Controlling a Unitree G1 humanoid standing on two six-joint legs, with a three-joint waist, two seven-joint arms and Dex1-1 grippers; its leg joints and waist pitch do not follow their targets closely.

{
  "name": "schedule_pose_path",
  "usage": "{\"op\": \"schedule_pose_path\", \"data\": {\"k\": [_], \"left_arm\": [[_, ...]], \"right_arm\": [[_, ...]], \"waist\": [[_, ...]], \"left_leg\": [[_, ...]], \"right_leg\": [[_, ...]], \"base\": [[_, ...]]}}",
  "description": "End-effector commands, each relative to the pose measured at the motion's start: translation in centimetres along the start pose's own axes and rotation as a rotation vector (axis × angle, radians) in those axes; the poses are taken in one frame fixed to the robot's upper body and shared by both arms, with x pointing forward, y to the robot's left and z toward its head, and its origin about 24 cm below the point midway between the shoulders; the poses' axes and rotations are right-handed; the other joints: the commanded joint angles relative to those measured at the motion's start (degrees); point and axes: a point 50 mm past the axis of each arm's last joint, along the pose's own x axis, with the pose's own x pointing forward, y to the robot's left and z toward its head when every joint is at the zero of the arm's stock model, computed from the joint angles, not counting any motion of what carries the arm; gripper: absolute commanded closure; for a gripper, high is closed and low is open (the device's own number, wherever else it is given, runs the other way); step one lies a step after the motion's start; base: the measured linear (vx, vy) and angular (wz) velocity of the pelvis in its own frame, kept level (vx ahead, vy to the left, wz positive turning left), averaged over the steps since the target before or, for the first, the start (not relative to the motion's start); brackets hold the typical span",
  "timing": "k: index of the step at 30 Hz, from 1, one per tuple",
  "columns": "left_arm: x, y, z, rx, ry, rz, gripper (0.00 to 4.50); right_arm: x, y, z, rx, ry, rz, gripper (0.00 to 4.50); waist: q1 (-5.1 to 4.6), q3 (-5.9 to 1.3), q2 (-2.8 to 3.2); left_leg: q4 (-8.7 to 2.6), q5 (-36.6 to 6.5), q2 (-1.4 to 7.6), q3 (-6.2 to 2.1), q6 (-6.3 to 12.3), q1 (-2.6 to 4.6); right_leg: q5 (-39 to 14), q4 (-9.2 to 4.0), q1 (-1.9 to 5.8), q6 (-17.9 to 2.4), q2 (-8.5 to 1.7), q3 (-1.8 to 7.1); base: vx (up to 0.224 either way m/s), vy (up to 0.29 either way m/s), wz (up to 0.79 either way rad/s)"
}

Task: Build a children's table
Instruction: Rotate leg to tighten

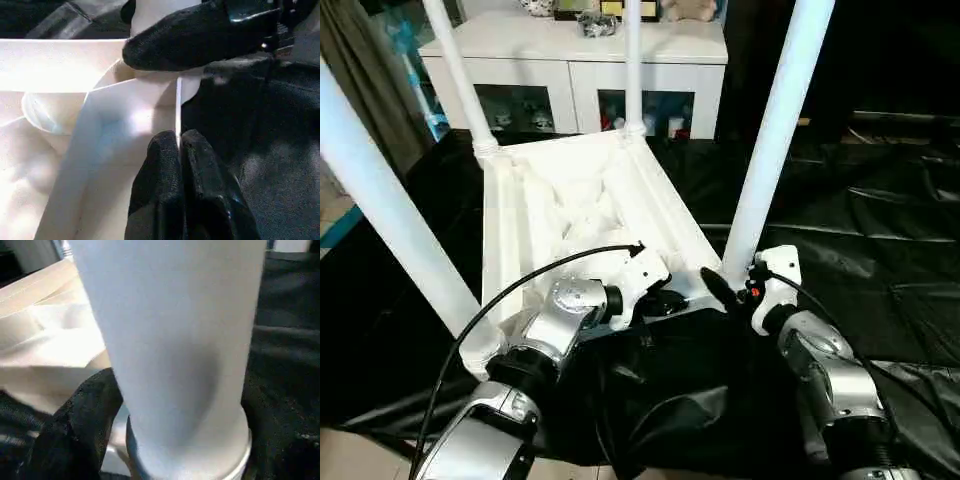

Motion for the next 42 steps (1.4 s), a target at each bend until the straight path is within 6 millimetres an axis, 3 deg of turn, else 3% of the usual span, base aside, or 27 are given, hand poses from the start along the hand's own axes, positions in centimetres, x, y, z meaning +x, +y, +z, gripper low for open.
{"op": "schedule_pose_path", "data": {"k": [1,3,7,10,12,13,15,16,19,21,23,28,29,34,38,42], "left_arm": [[1.5,-1.8,1.2,0.023,-0.063,-0.152,4.50],[0.8,-1.8,0.8,0.035,-0.045,-0.199,4.50],[-1.0,-1.8,0.0,0.061,0.009,-0.311,4.50],[-2.0,-1.5,-0.1,0.078,0.035,-0.351,4.50],[-2.5,-1.1,-0.2,0.101,0.062,-0.353,4.50],[-2.6,-1.0,-0.2,0.111,0.073,-0.351,4.50],[-2.9,-0.9,-0.3,0.128,0.094,-0.357,4.50],[-2.9,-0.9,-0.3,0.125,0.093,-0.361,4.50],[-3.1,-0.9,-0.1,0.110,0.084,-0.393,4.50],[-3.2,-0.9,-0.1,0.111,0.090,-0.401,4.50],[-3.3,-0.9,-0.1,0.108,0.093,-0.413,4.50],[-3.6,-0.8,-0.1,0.108,0.091,-0.418,4.50],[-3.6,-0.8,-0.1,0.107,0.092,-0.418,4.50],[-3.7,-0.8,-0.2,0.093,0.082,-0.402,4.50],[-2.9,-0.3,-0.2,0.085,0.081,-0.281,4.50],[-1.8,0.1,0.1,0.048,0.064,-0.173,4.50]], "right_arm": [[1.4,4.8,-0.1,-0.015,0.015,0.346,0.63],[0.6,4.3,0.2,-0.039,0.019,0.405,0.63],[-1.5,2.8,1.0,-0.088,0.059,0.523,0.63],[-2.7,1.7,1.3,-0.128,0.100,0.559,0.63],[-3.2,1.1,1.4,-0.144,0.124,0.567,0.63],[-3.4,0.9,1.4,-0.149,0.130,0.568,0.63],[-3.6,0.5,1.5,-0.167,0.142,0.563,0.63],[-3.7,0.4,1.5,-0.171,0.147,0.567,0.63],[-4.0,0.1,1.4,-0.187,0.182,0.587,0.63],[-4.0,0.1,1.3,-0.192,0.190,0.585,0.63],[-4.0,0.0,1.3,-0.195,0.197,0.587,0.63],[-4.1,0.2,1.3,-0.169,0.190,0.610,0.99],[-4.1,0.3,1.3,-0.164,0.191,0.617,1.25],[-4.2,0.5,0.9,-0.131,0.188,0.617,1.42],[-3.8,0.9,-0.1,-0.080,0.163,0.542,1.72],[-2.8,0.9,-0.9,-0.054,0.143,0.415,1.76]], "waist": [[0.16,-1.95,-1.40],[0.50,-2.21,-1.46],[1.48,-2.42,-1.45],[2.43,-3.25,-1.21],[2.79,-3.57,-1.45],[2.94,-3.71,-1.44],[3.50,-3.88,-1.50],[3.54,-3.89,-1.52],[3.58,-3.17,-1.47],[3.37,-2.79,-0.99],[3.16,-2.67,-1.21],[3.14,-2.88,-1.31],[3.21,-2.94,-1.31],[3.35,-3.13,-1.45],[3.23,-2.84,-1.37],[2.66,-1.99,-1.44]], "left_leg": [[-5.49,-22.11,3.77,-2.24,0.85,0.65],[-5.14,-17.97,3.79,-1.88,2.43,0.50],[-4.58,-13.82,4.00,-1.34,4.44,0.66],[-3.66,-6.13,4.28,-1.11,6.47,0.17],[-2.73,-0.80,3.93,-1.02,9.07,-0.23],[-2.45,-0.21,3.88,-0.91,9.62,-0.11],[-1.89,1.43,3.84,-0.96,10.94,-0.57],[-1.84,1.39,3.81,-0.97,11.07,-0.66],[-2.50,-4.73,4.10,-0.98,9.04,-0.48],[-3.19,-9.51,4.30,-1.13,5.83,-0.23],[-3.50,-11.88,4.32,-1.22,4.00,0.01],[-3.41,-10.34,4.22,-1.21,3.51,-0.13],[-3.26,-9.44,4.18,-1.16,3.95,-0.16],[-2.86,-6.51,4.10,-1.09,5.87,-0.39],[-3.21,-9.65,4.20,-1.16,4.80,-0.27],[-4.10,-17.49,4.00,-1.54,0.75,0.30]], "right_leg": [[-22.25,-4.43,0.42,-9.75,-3.81,2.04],[-18.33,-4.01,0.77,-11.33,-3.90,2.16],[-14.88,-3.51,0.71,-12.91,-3.71,2.26],[-3.46,-1.43,1.14,-15.35,-3.43,1.89],[6.35,-0.30,1.30,-17.11,-3.20,1.67],[8.08,-0.06,1.18,-17.45,-3.19,1.72],[11.68,0.54,1.08,-17.95,-3.29,1.70],[11.37,0.58,1.09,-17.92,-3.25,1.61],[0.15,-0.53,0.83,-17.01,-3.25,1.49],[-7.40,-1.36,0.67,-15.81,-3.20,1.62],[-9.94,-1.62,0.66,-15.15,-3.19,1.73],[-6.74,-1.26,0.80,-15.37,-3.21,1.85],[-5.22,-1.11,0.82,-15.70,-3.23,1.83],[-0.65,-0.57,1.02,-16.86,-3.23,1.69],[-5.90,-1.22,0.73,-16.07,-3.33,1.73],[-20.71,-2.99,0.33,-12.51,-3.64,1.87]], "base": [[0.000,0.000,0.00],[0.000,0.000,0.00],[0.028,-0.018,0.04],[0.068,-0.031,0.03],[0.064,-0.015,-0.02],[0.060,-0.010,-0.01],[0.000,0.000,0.00],[0.000,0.000,0.00],[0.000,0.000,0.00],[0.000,0.000,0.00],[0.000,0.000,0.00],[0.000,0.000,0.00],[0.000,0.000,0.00],[0.000,0.000,0.00],[0.000,0.000,0.00],[0.000,0.000,0.00]]}}
